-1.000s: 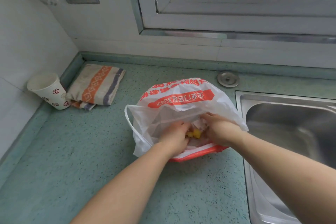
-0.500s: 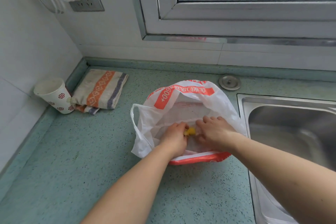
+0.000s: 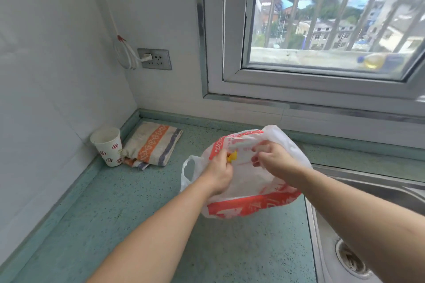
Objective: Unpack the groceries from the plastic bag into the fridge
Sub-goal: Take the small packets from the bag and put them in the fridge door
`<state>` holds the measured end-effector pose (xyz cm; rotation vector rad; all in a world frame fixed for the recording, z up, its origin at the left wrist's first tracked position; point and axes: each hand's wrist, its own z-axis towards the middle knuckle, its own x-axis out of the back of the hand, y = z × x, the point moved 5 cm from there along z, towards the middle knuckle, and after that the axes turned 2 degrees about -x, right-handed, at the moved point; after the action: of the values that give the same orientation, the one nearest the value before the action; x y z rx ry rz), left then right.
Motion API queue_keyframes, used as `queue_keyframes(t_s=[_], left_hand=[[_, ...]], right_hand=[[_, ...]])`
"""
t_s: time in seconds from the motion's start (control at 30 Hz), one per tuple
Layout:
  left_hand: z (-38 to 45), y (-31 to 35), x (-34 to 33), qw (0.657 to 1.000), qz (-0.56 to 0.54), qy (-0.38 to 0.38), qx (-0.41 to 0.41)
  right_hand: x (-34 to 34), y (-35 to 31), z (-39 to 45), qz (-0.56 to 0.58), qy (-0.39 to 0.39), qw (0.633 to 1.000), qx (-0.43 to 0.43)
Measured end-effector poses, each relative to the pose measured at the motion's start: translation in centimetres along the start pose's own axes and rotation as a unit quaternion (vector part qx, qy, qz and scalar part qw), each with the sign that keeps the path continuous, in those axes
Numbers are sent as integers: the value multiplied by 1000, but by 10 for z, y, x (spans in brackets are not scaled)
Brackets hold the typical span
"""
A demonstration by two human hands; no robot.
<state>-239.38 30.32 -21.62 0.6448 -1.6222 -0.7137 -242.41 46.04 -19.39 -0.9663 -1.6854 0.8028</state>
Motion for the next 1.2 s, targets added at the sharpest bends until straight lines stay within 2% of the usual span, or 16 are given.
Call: queue_keyframes(t_s=[0.13, 0.23, 0.43, 0.67, 0.8, 0.93, 1.1, 1.2], left_hand=[[-18, 17, 33, 998, -26, 57, 8], [-41, 22, 51, 994, -29, 104, 20], [-108, 25, 78, 983, 34, 167, 74], [-244, 36, 109, 951, 84, 246, 166], [-340, 48, 133, 915, 154, 304, 216], [-459, 42, 163, 870, 166, 379, 269], [-623, 52, 169, 787, 180, 502, 310], [-724, 53, 144, 736, 191, 527, 381]], right_hand=[[2, -31, -19, 127, -41, 990, -41], [-3, -41, -36, 154, -80, 982, -72], [-19, -58, -71, -21, -124, 992, 32], [-54, -89, -155, -143, -201, 949, 199], [-95, -119, -216, -183, -237, 913, 278], [-145, -164, -309, -173, -306, 861, 368], [-215, -188, -448, -144, -408, 793, 429], [-252, -175, -543, -137, -478, 744, 446]])
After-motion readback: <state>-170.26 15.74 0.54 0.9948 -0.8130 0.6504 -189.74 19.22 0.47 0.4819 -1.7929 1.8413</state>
